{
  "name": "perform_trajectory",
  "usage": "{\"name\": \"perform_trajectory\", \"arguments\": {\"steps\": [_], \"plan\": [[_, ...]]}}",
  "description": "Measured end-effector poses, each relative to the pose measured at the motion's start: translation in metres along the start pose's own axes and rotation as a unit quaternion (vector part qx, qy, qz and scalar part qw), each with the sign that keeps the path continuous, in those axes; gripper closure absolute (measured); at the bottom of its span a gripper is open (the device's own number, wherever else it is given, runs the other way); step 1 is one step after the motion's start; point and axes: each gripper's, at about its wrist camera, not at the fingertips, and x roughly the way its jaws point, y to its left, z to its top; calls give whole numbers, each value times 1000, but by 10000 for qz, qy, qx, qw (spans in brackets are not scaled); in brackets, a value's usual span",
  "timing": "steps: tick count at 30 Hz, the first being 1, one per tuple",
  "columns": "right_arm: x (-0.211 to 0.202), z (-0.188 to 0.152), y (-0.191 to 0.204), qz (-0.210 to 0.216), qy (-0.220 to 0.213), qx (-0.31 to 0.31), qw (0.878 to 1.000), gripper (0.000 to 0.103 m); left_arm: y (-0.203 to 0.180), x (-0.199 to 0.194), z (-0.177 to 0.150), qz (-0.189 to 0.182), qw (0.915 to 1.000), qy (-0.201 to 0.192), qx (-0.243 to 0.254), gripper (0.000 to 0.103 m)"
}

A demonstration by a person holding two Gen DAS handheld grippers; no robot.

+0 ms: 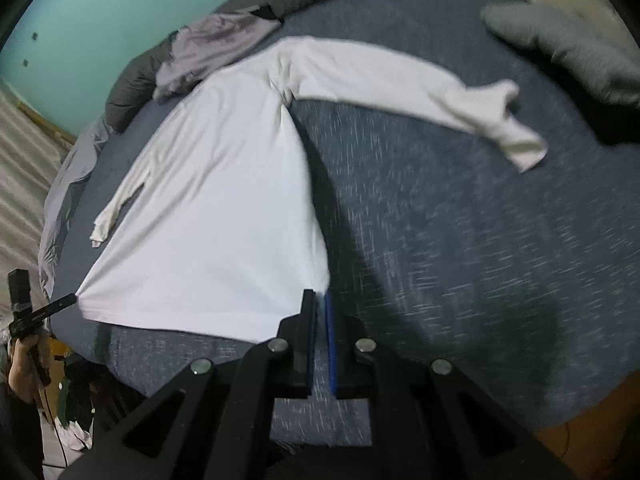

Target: Fold clothes

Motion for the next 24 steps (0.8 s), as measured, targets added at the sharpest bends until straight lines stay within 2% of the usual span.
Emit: {"name": "perform_trajectory", "arguments": {"steps": [4,12,16,21,24], "plan": [[-28,-3,-4,-10,-134,-184,9997,99,-6,-11,-3,-58,9999,-55,87,102],[-19,-35,-15,-194,136,-255,9994,99,-10,-28,-19,-41,9996,-48,258,102],[-2,-49,-31,-262,266,-71,9993,99,-1,-16,-35,-28,9998,139,149,102],[8,-55,-31,-294,335,-50,9990,99,9,10,-47,-66,9994,310,-127,102],[9,-56,-32,-119,363,-17,9993,99,12,17,-50,-119,9991,348,-209,102]]}}
